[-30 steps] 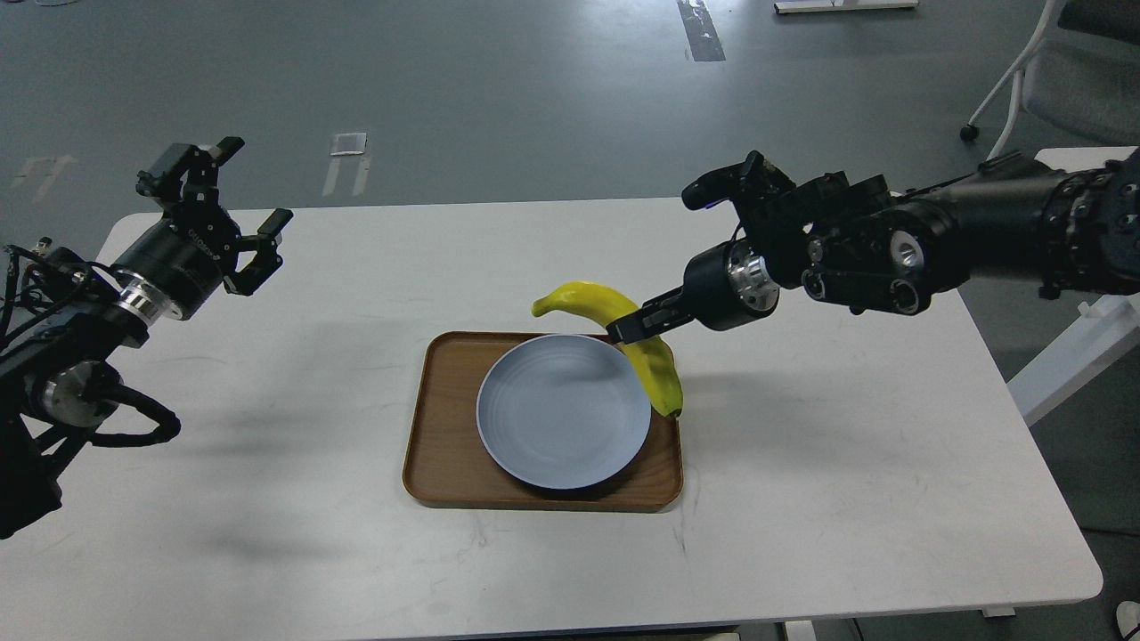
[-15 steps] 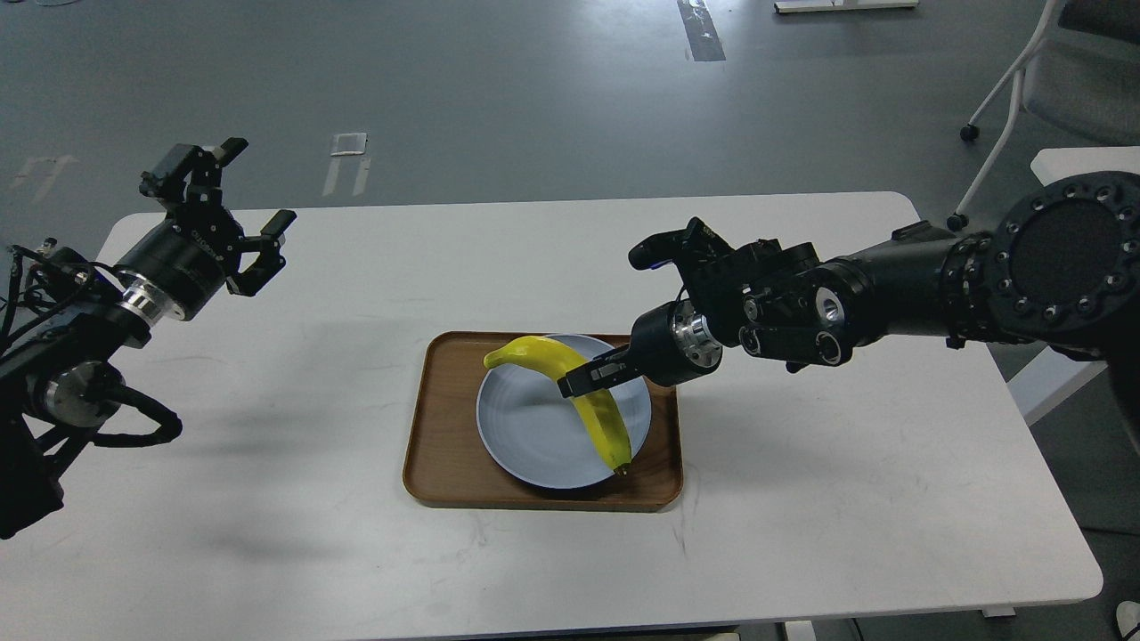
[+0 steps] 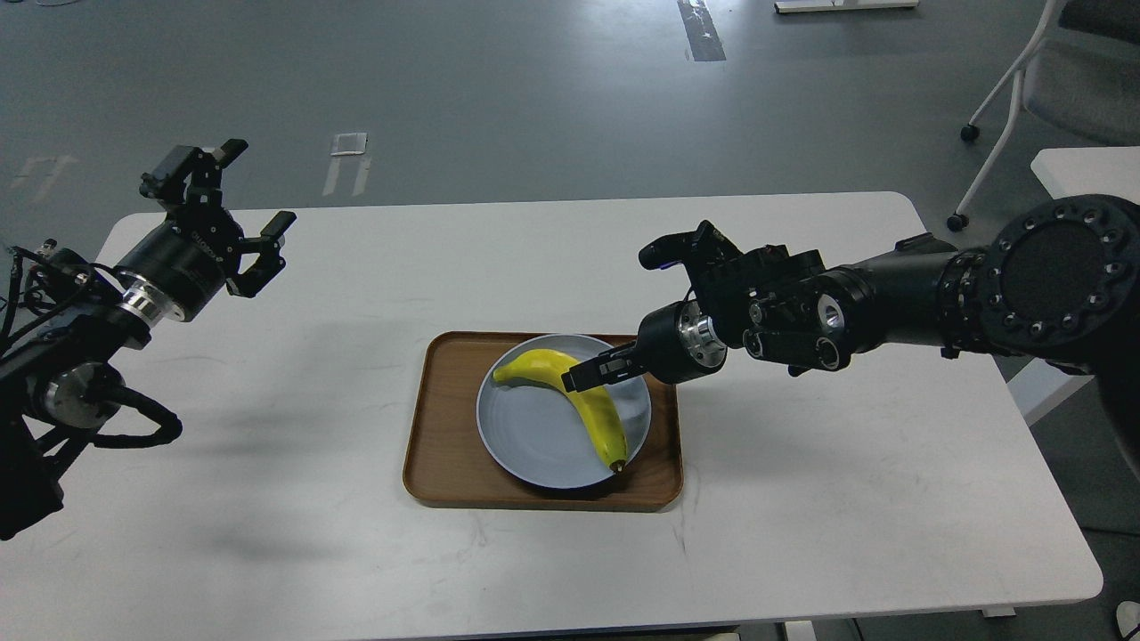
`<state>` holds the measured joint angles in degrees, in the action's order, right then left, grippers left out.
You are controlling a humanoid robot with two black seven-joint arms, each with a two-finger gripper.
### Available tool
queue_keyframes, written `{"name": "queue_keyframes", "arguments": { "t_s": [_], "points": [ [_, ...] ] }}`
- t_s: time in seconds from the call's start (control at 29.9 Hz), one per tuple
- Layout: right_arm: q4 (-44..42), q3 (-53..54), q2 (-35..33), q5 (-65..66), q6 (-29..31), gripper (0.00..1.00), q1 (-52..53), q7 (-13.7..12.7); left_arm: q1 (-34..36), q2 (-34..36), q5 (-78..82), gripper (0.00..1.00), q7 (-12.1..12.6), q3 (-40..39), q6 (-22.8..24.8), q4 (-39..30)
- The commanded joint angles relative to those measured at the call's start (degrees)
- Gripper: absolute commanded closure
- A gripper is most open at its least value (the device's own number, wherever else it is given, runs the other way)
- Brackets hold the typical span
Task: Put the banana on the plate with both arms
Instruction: 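Open the right gripper and raise it away from the plate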
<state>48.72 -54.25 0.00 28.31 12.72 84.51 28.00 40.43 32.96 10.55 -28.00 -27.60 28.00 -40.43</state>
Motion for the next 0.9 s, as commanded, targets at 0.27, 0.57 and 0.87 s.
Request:
{"name": "queue_keyframes", "arguments": {
  "t_s": [0.27, 0.57, 0.87],
  "points": [
    [-2.3, 11.6, -9.0, -4.0, 0.0, 0.02, 0.0, 0.0, 0.1, 0.1, 0.0, 0.02, 0.0, 0.0, 0.0, 0.0],
    [-2.5, 48.4, -27.5, -7.0, 0.0, 0.01, -22.0, 0.0, -0.2, -1.2, 0.0, 0.02, 0.0, 0.0, 0.0, 0.0],
    [-2.2, 78.8, -27.9, -12.3, 0.1, 0.01, -45.2, 0.0, -0.5, -5.4, 0.1, 0.02, 0.0, 0.1, 0.0, 1.5]
  ]
}}
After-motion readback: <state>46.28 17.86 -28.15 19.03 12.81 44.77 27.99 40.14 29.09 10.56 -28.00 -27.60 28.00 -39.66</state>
